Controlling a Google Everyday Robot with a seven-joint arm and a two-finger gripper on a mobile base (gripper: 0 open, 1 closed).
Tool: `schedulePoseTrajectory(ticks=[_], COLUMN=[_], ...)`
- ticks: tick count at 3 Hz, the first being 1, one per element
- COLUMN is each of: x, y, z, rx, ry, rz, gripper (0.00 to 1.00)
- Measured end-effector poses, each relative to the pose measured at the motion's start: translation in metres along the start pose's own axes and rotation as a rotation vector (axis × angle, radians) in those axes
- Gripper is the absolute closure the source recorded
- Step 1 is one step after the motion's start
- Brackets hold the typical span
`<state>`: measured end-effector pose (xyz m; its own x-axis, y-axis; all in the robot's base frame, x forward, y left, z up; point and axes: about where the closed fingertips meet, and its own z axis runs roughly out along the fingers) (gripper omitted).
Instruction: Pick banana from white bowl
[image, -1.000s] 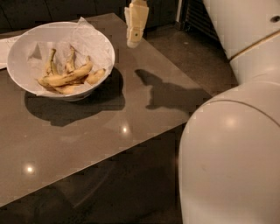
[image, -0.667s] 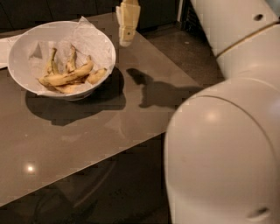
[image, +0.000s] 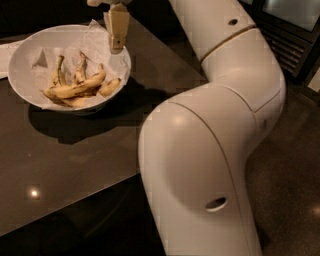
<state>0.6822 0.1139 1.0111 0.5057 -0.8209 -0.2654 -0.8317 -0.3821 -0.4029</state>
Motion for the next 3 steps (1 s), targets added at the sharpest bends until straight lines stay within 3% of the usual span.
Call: schedulePoseTrajectory(ticks=[2, 3], x=[-0.021, -0.032], y=[-0.008, -0.006], z=[0.027, 0.037], rx=[-0.038, -0.067], ry=[-0.035, -0.070], rz=[0.004, 0.084], gripper=[0.12, 0.14])
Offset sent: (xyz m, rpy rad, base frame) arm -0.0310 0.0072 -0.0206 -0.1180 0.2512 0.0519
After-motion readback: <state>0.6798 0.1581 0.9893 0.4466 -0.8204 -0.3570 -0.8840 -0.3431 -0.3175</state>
